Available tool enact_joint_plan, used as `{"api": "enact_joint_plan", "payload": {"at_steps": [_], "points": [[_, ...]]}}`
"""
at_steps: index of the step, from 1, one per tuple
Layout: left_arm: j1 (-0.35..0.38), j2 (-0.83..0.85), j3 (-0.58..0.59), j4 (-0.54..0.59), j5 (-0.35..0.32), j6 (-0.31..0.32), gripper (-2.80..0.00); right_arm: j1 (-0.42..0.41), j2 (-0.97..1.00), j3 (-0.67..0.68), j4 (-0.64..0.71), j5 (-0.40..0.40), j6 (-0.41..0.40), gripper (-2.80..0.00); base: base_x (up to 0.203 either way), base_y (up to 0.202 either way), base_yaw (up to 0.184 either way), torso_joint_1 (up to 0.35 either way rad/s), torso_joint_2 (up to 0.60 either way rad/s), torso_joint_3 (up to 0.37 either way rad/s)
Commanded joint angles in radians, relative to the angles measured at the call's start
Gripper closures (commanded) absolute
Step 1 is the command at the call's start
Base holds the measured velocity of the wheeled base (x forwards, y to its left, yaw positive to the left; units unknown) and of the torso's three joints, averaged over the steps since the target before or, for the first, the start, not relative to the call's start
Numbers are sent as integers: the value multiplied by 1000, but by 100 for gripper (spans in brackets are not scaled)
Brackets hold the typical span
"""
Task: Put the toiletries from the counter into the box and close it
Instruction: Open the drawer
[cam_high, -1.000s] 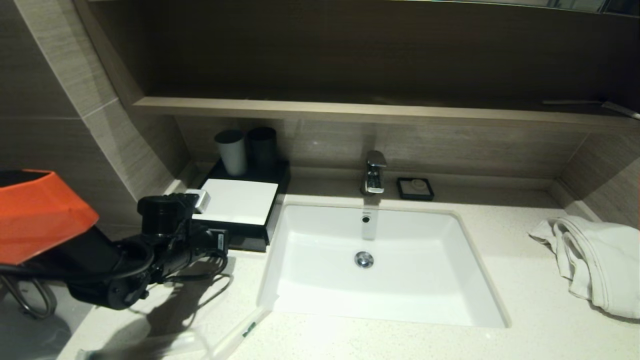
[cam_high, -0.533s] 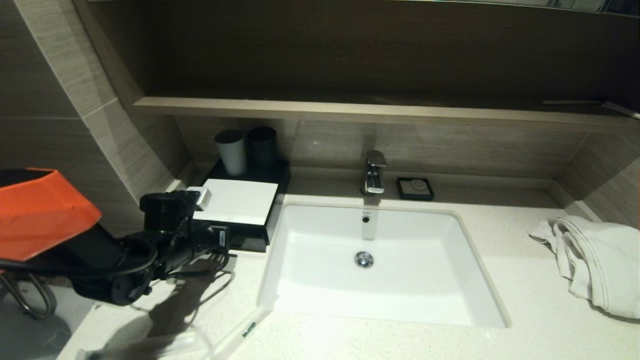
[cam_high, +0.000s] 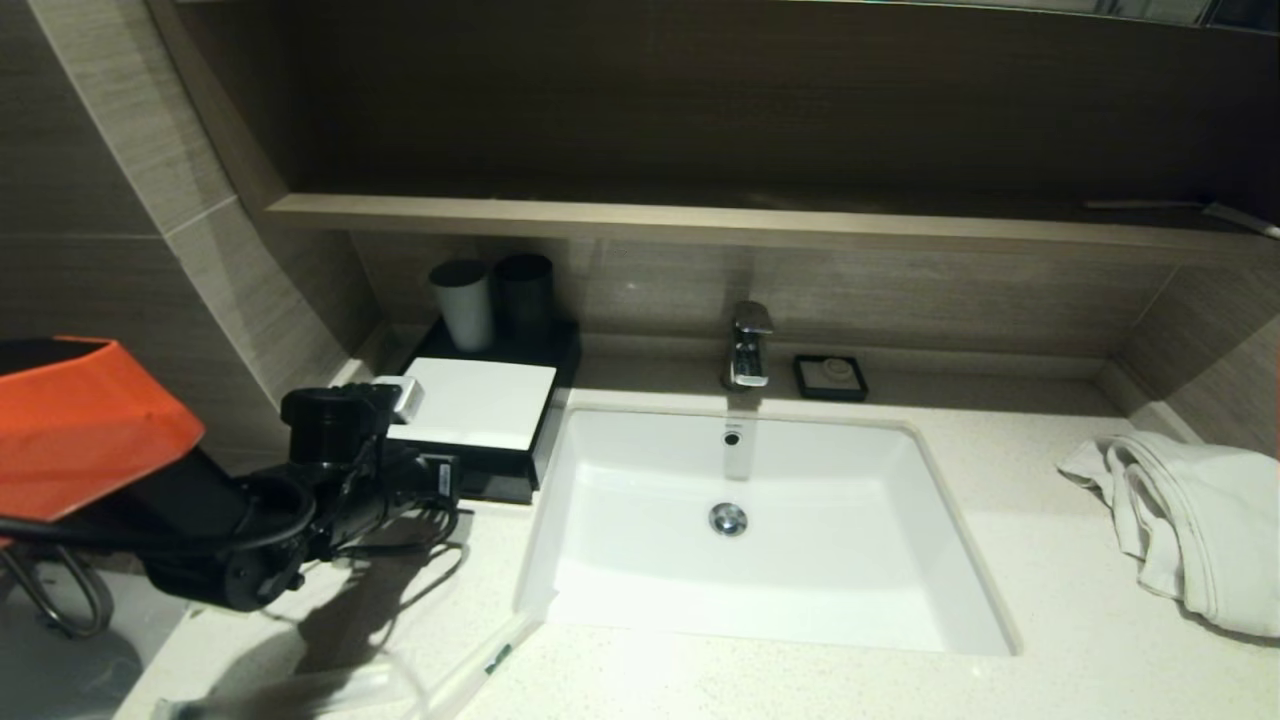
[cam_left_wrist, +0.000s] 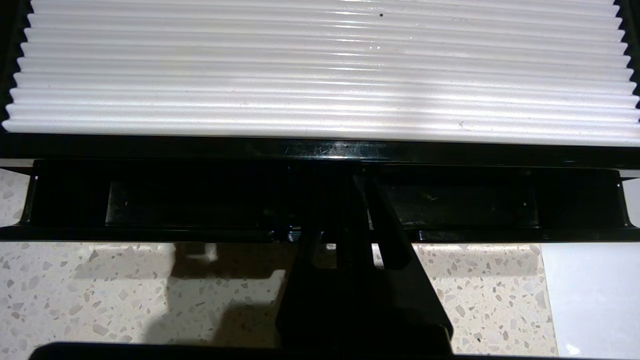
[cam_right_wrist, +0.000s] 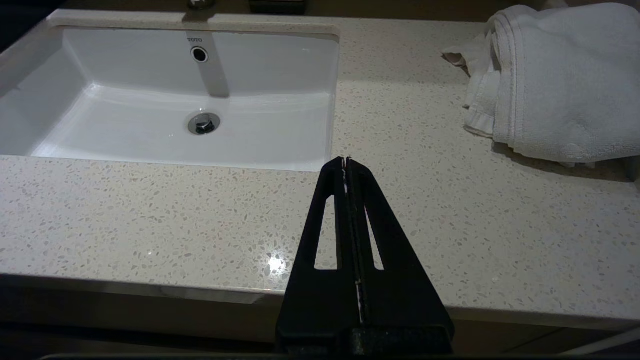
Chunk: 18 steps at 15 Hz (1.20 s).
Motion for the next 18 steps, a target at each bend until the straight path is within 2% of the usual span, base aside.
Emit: {"api": "enact_joint_plan", "payload": {"at_steps": [1, 18], "points": [[0, -3, 3, -5, 0, -1, 0, 0, 0, 0, 0, 0, 1, 0, 0, 0, 0, 0, 0, 0], [1, -42, 75, 10, 0, -1, 0, 0, 0, 0, 0, 0, 1, 0, 0, 0, 0, 0, 0, 0]]}}
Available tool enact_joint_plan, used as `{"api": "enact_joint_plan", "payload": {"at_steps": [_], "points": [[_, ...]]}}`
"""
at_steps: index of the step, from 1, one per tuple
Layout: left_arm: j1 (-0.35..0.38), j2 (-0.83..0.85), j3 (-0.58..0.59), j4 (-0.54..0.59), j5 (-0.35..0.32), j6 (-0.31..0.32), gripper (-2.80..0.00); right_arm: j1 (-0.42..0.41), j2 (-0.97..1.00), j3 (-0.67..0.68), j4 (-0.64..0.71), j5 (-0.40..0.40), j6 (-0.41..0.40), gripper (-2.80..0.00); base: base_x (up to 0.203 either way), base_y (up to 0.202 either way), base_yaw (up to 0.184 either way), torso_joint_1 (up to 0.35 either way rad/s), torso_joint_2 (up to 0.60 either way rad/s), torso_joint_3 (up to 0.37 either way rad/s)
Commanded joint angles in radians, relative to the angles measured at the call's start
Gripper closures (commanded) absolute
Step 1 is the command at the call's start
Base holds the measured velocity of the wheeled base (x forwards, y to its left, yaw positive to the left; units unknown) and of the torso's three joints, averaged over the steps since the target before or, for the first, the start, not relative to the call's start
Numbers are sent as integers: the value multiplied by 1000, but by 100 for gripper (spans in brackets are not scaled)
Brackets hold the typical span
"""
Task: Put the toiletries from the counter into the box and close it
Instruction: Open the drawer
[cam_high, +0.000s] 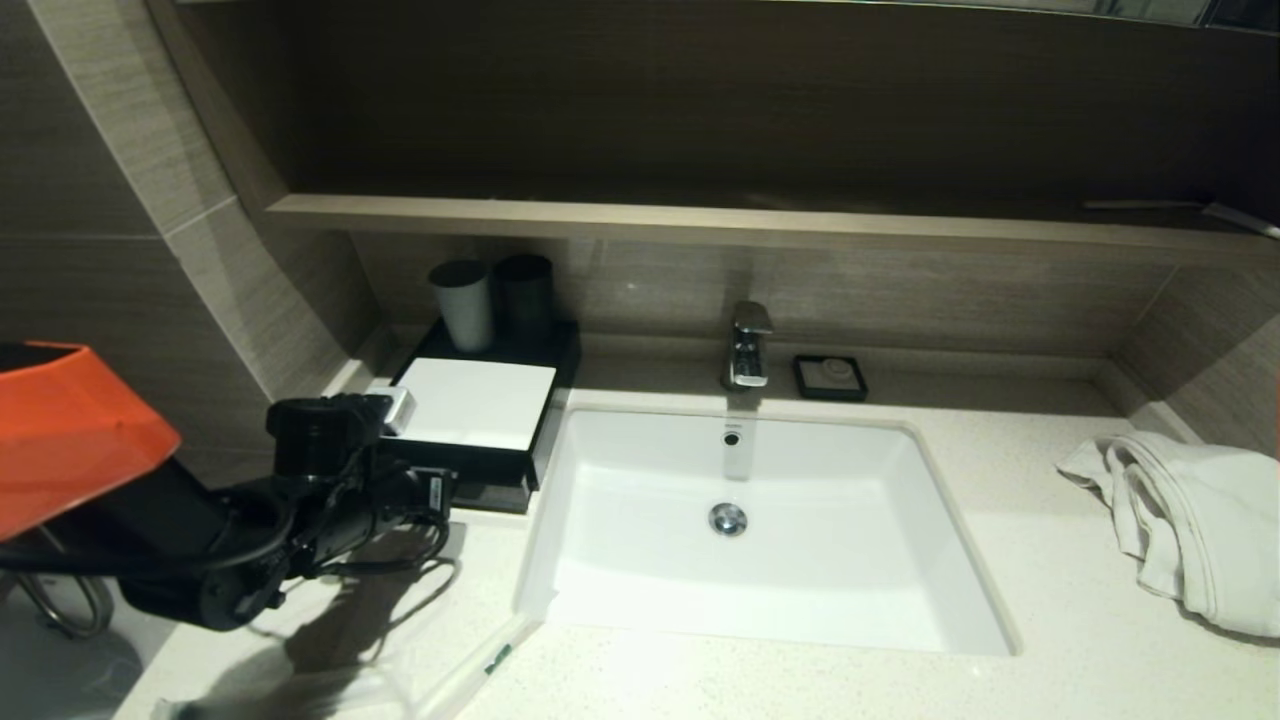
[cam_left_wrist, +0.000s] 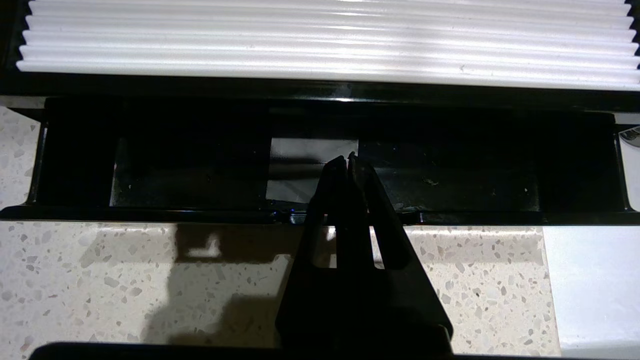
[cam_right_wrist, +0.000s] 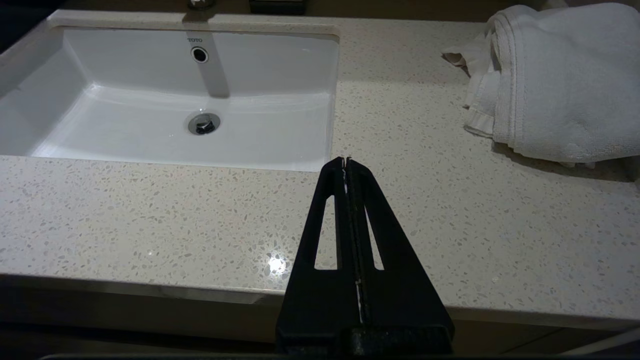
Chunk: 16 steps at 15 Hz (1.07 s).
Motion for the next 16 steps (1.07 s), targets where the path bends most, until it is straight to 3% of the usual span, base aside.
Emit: {"api": "enact_joint_plan", "payload": {"at_steps": [1, 16], "points": [[1, -10, 16, -3, 0, -1, 0, 0, 0, 0, 0, 0, 0, 0, 0, 0, 0, 0, 0, 0], [1, -95, 142, -7, -1, -1, 0, 0, 0, 0, 0, 0, 0, 0, 0, 0, 0, 0, 0, 0]]}}
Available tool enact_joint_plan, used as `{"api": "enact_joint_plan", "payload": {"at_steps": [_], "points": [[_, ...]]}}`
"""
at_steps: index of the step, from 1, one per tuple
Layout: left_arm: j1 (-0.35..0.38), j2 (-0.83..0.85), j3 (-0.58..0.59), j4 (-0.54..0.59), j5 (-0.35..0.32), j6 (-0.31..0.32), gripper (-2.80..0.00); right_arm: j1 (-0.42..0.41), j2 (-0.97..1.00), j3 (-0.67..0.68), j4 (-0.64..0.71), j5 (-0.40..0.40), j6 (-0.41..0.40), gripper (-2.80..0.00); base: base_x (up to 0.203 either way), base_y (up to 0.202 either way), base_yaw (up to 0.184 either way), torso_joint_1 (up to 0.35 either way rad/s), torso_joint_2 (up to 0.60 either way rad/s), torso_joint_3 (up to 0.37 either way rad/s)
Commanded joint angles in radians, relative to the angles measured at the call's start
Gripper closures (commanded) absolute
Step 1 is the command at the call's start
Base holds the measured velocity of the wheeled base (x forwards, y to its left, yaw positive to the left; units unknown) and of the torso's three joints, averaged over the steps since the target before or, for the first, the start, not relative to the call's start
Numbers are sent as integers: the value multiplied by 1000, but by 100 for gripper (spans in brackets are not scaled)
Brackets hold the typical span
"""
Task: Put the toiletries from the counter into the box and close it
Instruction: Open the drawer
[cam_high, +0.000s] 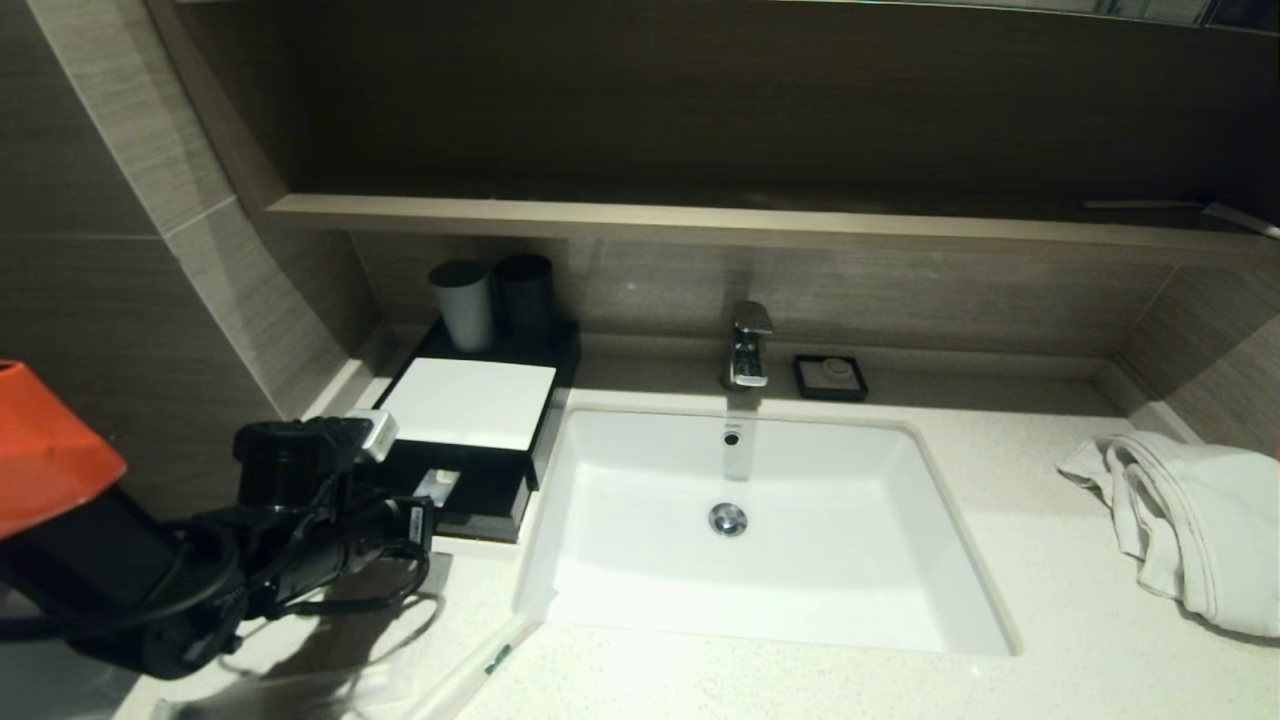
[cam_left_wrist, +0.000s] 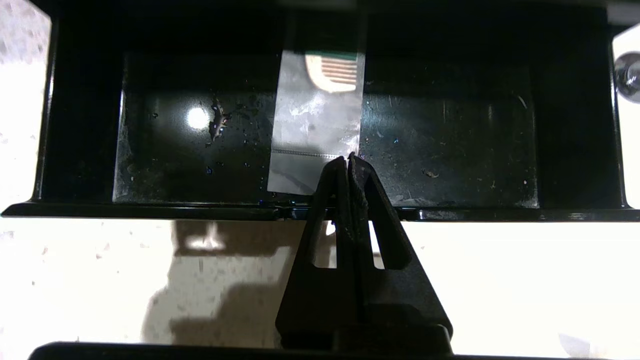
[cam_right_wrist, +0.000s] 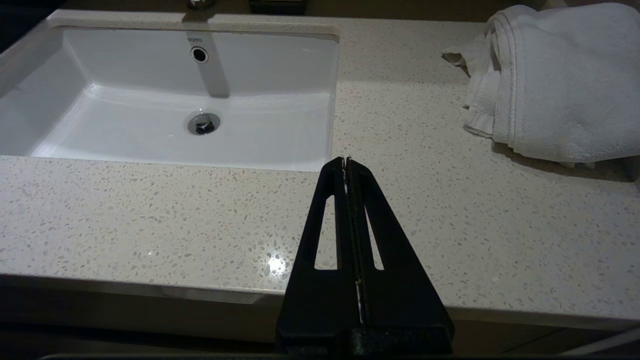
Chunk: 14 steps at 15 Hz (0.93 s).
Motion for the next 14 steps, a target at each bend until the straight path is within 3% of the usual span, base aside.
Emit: {"api": "enact_joint_plan", "payload": {"at_steps": [1, 14], "points": [[-1, -15, 18, -5, 0, -1, 0, 0, 0, 0, 0, 0, 0, 0, 0, 0, 0, 0, 0, 0], [-1, -59, 93, -3, -1, 1, 0, 0, 0, 0, 0, 0, 0, 0, 0, 0, 0, 0, 0, 0]]}}
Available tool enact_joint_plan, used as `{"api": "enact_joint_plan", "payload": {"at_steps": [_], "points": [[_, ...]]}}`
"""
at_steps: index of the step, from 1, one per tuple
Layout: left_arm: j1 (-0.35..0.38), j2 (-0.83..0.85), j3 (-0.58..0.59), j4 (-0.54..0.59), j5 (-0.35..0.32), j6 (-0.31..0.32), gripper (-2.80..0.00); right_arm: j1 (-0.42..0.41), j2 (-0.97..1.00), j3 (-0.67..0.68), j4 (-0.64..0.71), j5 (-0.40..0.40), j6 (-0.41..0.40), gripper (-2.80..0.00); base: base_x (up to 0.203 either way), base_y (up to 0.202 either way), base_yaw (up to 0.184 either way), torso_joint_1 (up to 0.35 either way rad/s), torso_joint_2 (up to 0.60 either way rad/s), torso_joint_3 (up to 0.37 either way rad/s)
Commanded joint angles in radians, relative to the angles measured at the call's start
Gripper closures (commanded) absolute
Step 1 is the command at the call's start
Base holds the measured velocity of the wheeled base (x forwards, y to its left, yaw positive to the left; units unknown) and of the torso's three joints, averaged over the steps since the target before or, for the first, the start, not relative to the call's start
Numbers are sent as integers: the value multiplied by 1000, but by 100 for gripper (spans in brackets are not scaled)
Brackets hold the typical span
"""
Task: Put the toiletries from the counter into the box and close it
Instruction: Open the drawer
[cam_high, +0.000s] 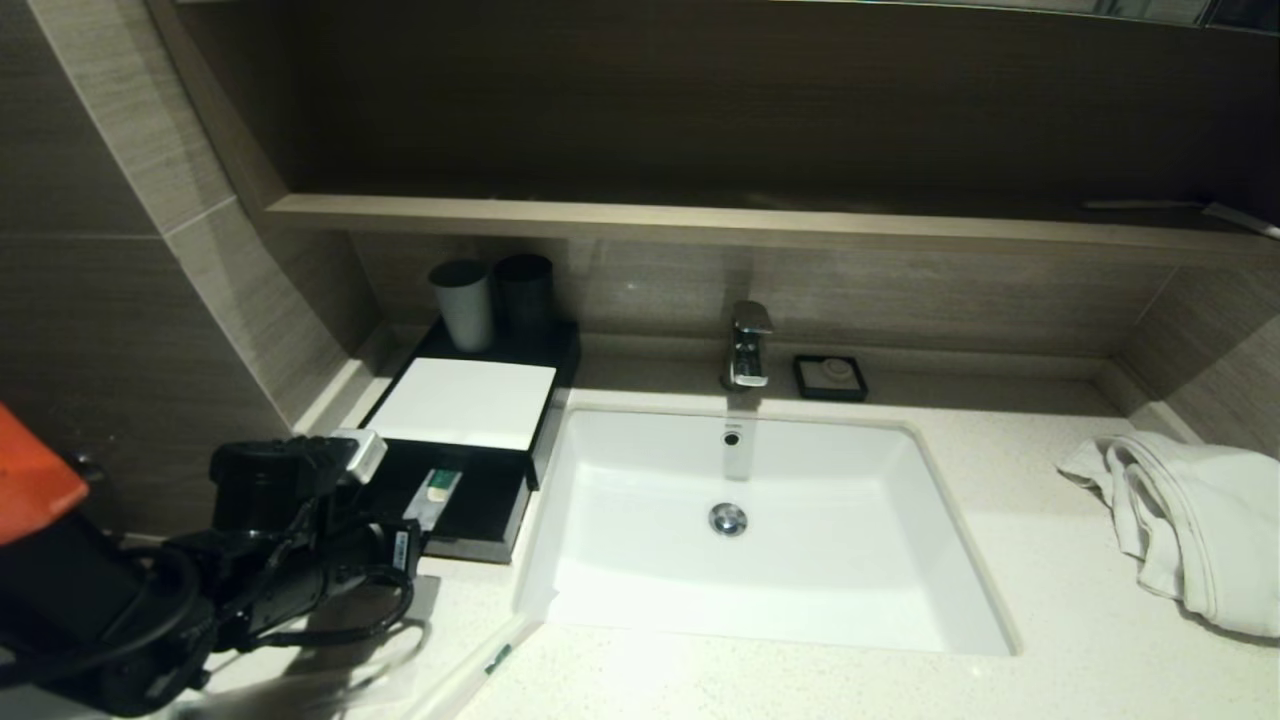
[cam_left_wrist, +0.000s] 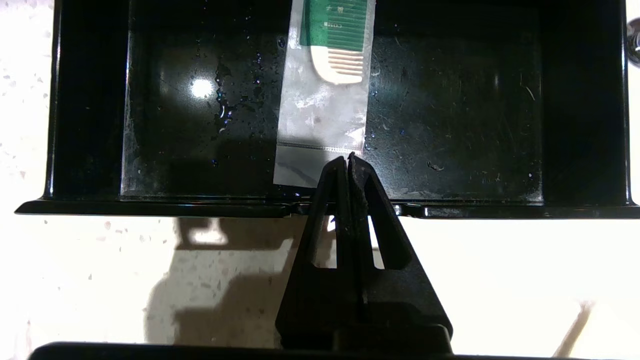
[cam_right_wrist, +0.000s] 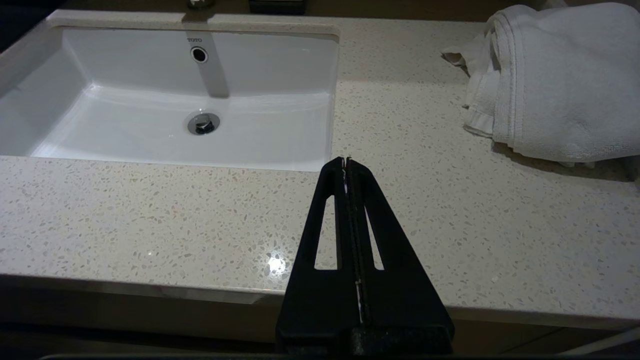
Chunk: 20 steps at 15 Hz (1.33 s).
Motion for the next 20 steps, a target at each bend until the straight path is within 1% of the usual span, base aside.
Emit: {"api": "enact_joint_plan", "payload": {"at_steps": [1, 20], "points": [[-1, -17, 11, -5, -1, -1, 0, 0, 0, 0, 0, 1, 0, 0, 0, 0, 0, 0, 0, 0], [-1, -90, 106, -8, -5, 1, 0, -2, 0, 0, 0, 1, 0, 0, 0, 0, 0, 0, 0, 0]]}}
